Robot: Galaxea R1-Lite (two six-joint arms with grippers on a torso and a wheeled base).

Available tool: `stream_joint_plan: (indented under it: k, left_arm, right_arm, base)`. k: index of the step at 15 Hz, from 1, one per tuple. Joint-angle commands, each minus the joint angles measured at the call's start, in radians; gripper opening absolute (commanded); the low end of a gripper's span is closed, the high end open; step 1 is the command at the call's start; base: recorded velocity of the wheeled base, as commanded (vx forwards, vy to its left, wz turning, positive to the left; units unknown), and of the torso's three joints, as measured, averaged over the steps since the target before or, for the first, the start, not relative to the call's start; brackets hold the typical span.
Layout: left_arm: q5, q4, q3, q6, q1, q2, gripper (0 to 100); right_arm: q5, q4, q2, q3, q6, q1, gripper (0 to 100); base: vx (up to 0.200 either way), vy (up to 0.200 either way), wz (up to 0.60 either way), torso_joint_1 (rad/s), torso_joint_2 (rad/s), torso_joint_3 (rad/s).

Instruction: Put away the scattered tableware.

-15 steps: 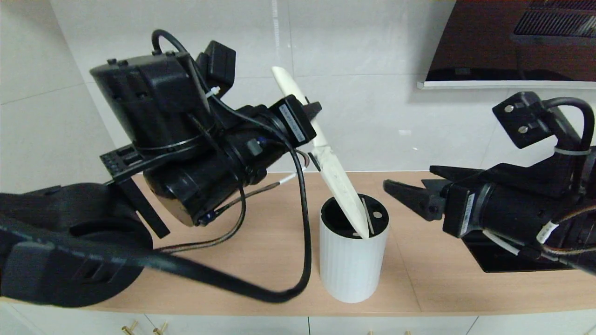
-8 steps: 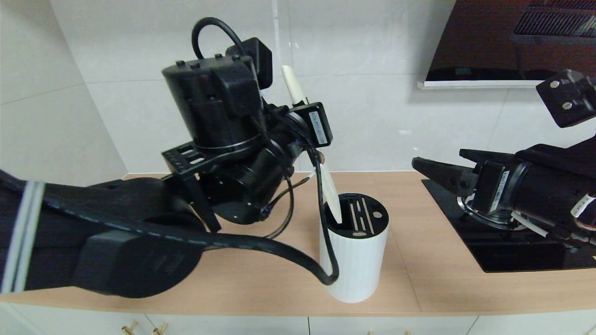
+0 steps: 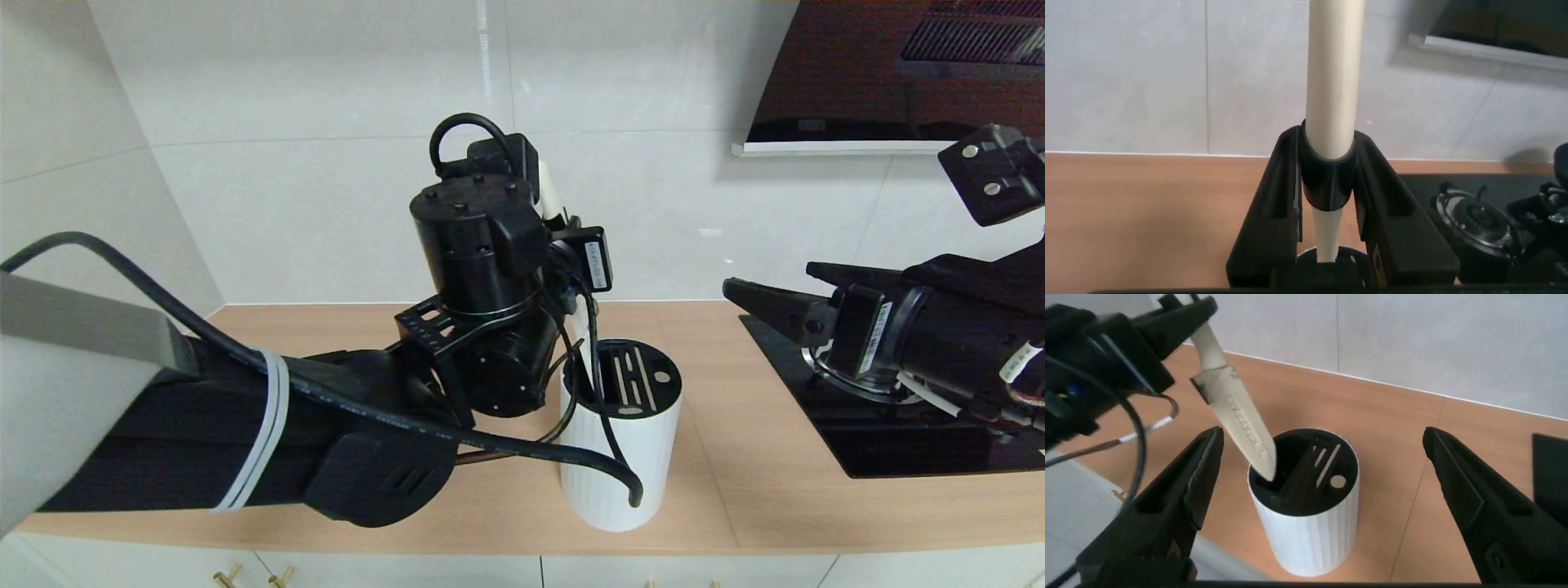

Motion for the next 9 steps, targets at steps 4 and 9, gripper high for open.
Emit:
stream_joint_plan:
  k: [4, 9]
  left_arm:
    - [0.003, -0.022, -0.016, 0.0, -0.001, 0.057, 0]
    - [0.023, -0.019, -0.016, 0.008, -0.026, 0.135, 0]
  right_arm:
    - [0.0, -0.002, 0.017, 0.002, 0.0, 0.0, 100]
    - [0.0, -0.002, 0.031, 0.003, 0.0, 0.0, 100]
  base:
    - [0.0, 0.0, 0.0, 0.0, 0.0, 0.0]
    - [0.0, 0.0, 0.0, 0.0, 0.0, 0.0]
